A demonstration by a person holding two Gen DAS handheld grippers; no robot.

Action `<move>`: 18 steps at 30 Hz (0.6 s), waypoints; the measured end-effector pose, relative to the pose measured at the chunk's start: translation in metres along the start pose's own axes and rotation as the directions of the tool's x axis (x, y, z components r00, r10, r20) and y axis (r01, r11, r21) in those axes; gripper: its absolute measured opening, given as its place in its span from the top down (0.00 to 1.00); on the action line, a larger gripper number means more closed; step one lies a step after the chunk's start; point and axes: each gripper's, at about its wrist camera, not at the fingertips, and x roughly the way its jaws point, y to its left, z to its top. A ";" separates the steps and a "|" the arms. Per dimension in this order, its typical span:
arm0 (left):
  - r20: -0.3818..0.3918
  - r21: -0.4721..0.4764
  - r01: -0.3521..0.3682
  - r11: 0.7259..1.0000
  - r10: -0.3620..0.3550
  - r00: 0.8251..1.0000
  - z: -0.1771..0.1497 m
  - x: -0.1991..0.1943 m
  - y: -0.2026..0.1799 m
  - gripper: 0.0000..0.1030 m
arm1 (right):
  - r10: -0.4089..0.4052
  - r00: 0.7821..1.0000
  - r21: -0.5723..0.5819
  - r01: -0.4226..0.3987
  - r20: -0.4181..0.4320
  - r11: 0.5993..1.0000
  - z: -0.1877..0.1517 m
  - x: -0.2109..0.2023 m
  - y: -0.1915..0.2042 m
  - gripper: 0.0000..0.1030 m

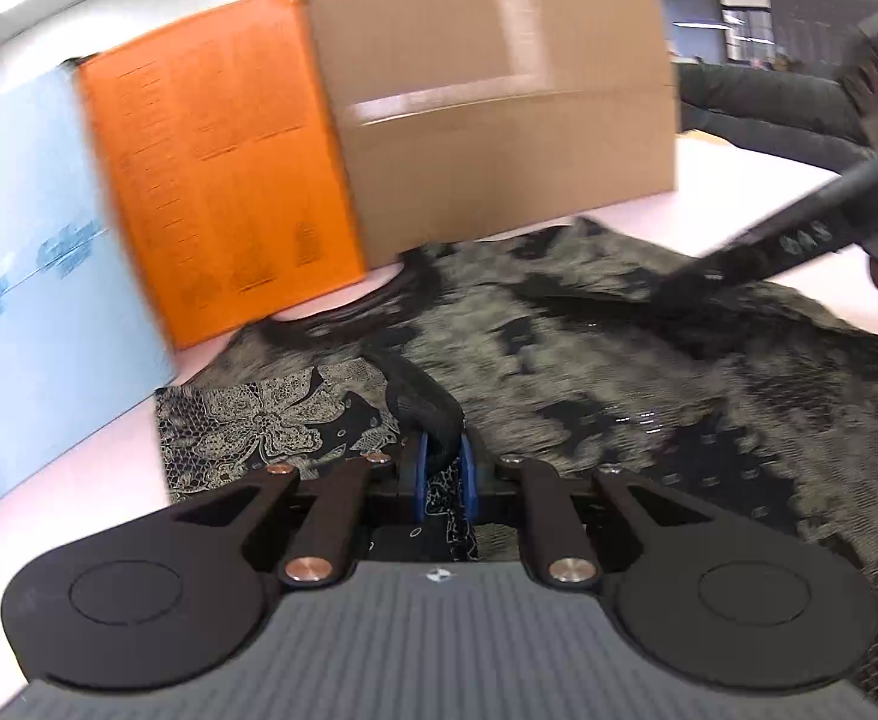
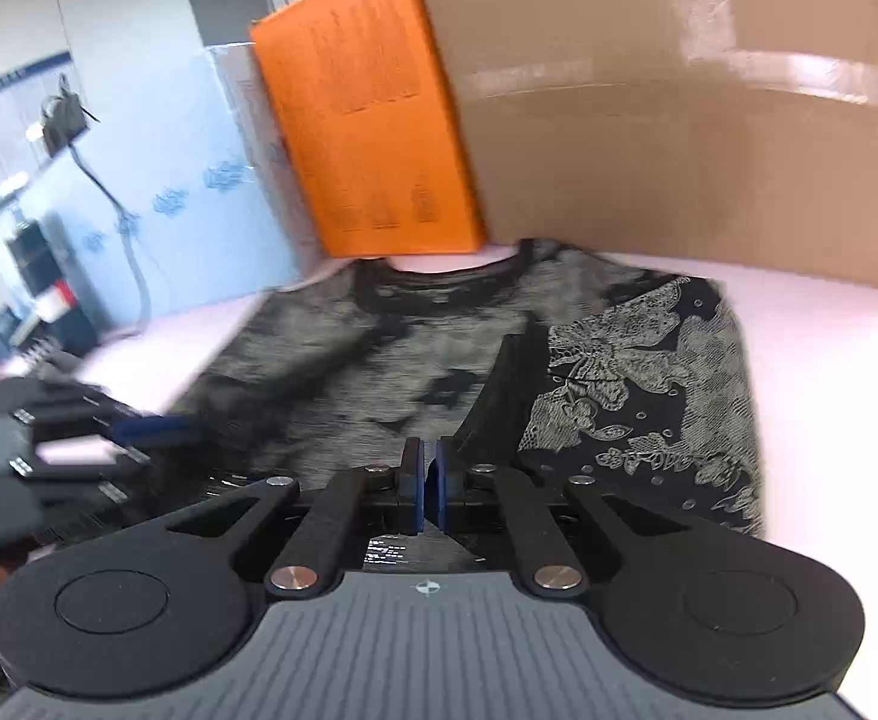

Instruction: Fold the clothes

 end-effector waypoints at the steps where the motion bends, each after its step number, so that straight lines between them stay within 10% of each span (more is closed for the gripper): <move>1: -0.008 0.012 0.013 1.000 -0.013 1.000 0.001 0.004 -0.006 0.90 | 0.018 1.000 0.004 -0.018 -0.012 1.000 0.000 0.004 0.003 0.96; 7: -0.091 0.040 0.051 0.998 -0.047 0.995 0.001 0.027 -0.032 0.82 | 0.042 0.997 0.019 -0.041 -0.062 0.999 -0.011 0.029 0.019 0.96; 11: -0.055 0.075 0.053 0.996 -0.049 0.997 0.002 0.017 -0.038 0.19 | 0.049 0.997 0.010 -0.048 -0.063 0.999 -0.013 0.027 0.025 0.92; 18: -0.061 0.024 0.099 0.995 -0.098 0.993 0.013 0.012 -0.039 0.20 | 0.052 0.998 0.146 -0.044 -0.048 0.988 -0.008 0.026 0.013 0.87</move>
